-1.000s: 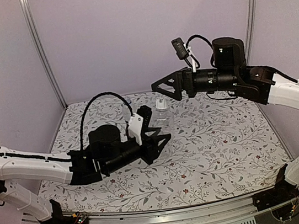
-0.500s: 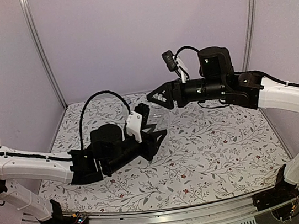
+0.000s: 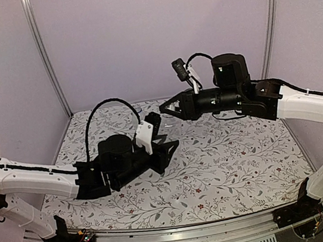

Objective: Unscrew the bottle caps

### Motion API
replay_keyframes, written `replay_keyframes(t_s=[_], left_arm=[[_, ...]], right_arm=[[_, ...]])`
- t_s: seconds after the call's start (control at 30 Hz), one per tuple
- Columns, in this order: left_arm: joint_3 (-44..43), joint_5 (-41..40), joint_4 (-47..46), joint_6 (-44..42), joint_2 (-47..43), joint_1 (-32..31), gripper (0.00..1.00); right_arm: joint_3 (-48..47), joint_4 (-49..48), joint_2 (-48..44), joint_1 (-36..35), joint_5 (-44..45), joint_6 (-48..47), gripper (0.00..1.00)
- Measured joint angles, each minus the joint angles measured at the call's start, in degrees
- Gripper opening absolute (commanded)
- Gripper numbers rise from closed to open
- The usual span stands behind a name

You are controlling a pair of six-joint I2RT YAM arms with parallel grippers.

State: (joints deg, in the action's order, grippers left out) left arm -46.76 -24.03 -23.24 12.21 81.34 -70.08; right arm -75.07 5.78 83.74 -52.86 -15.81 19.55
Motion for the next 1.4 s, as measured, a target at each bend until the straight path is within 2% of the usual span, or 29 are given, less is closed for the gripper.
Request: replay_keyframes(t_s=[0.27, 0.4, 0.57, 0.83, 0.93, 1.03, 1.2, 1.27, 1.4], left_arm=[[1.6, 1.5, 0.0, -0.9, -1.5, 0.0, 0.36], [2.3, 5.5, -0.7, -1.7, -2.7, 0.3, 0.38], [4.1, 22.1, -4.0, -1.8, -5.1, 3.6, 0.37], [6.5, 52.6, -14.4, 3.3, -4.4, 6.5, 0.34], [6.5, 59.6, -17.8, 5.8, -2.8, 6.8, 0.34], [6.5, 62.8, -19.2, 7.2, -1.9, 7.0, 0.34], [6.5, 63.7, -19.3, 7.7, -1.7, 7.2, 0.34], [6.5, 63.7, -19.3, 7.7, -1.7, 7.3, 0.34], [7.1, 61.7, -19.2, 7.3, -2.2, 7.4, 0.34]], right_arm=[[1.2, -1.4, -0.3, 0.0, -1.4, -2.0, 0.0], [1.2, -1.7, -1.0, 0.1, -5.2, -4.5, 0.0], [1.2, -2.1, -2.1, 2.1, -17.4, -10.1, 0.0], [-0.2, -2.6, -1.0, 4.3, -46.5, -18.8, 0.0], [-1.4, -2.7, 0.5, 4.3, -53.2, -20.5, 0.01], [-1.6, -2.7, 1.5, 4.3, -56.6, -21.6, 0.03], [-1.6, -2.6, 1.6, 4.3, -57.1, -22.0, 0.16], [-1.6, -2.6, 1.6, 4.3, -56.7, -21.9, 0.35], [-1.6, -2.1, 1.4, 4.3, -53.1, -21.4, 0.63]])
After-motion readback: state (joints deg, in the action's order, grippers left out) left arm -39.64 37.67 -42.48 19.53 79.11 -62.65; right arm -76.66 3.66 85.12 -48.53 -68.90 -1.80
